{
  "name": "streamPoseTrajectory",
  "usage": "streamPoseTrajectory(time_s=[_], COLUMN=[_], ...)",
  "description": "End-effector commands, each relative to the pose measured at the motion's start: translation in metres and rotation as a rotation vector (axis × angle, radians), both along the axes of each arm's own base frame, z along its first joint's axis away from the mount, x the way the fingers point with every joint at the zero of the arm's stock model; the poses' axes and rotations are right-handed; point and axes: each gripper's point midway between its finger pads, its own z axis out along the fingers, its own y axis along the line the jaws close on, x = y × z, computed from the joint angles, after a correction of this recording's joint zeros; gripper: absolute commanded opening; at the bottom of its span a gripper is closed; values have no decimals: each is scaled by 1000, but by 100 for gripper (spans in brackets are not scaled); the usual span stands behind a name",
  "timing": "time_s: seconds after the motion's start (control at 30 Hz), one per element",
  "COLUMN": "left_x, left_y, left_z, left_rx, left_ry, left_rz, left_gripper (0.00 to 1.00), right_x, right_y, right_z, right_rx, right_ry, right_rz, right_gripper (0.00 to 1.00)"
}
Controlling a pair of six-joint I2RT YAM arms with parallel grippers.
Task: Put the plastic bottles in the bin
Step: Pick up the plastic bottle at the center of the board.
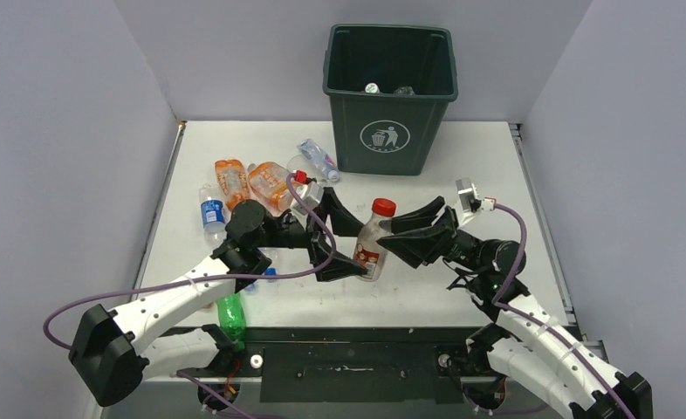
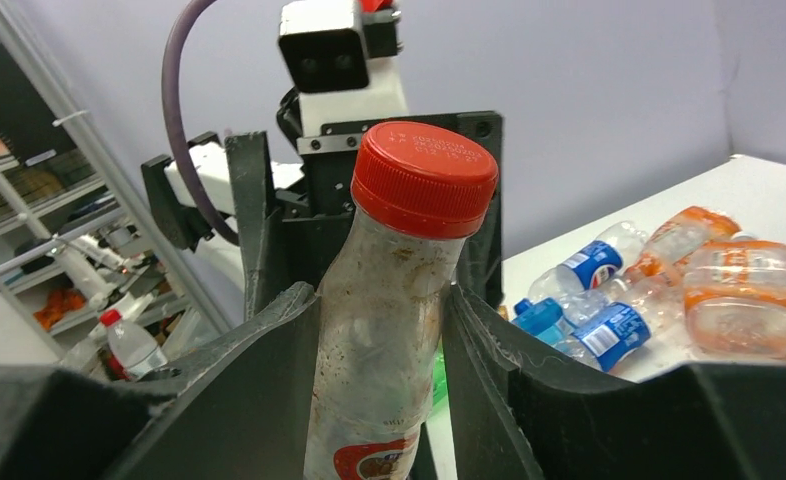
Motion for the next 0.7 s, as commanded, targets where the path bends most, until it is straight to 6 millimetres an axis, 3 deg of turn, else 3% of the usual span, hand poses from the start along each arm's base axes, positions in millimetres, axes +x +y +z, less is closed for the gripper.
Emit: streamPoseTrajectory(time_s=[0.0,0.13,0.17,0.4,0.57,0.6,0.63,0.67], left_x=[-13,-18,-18,-25,-25,-25,-24,-22], left_y=[-1,-7,-9,-12,-13,-13,-13,-13], left_z=[16,10,8,2,1,1,1,2], left_rx=[-41,-13,-4,24,24,21,18,15], left_ry=[-9,12,16,22,18,13,6,1], left_rz=[-81,-126,-134,-182,-180,-176,-167,-157], left_gripper=[96,99,96,71,40,35,31,29], right_x=[-10,-8,-6,6,8,8,8,7], right_y=[12,27,28,21,16,15,15,15], right_z=[17,12,11,17,18,20,20,21], right_rx=[8,-44,-52,-43,-51,-55,-66,-80], right_ry=[-126,-150,-150,-157,-157,-156,-153,-146], right_rz=[-15,-51,-66,-165,-202,-204,-202,-201], right_gripper=[5,5,5,5,5,9,22,52])
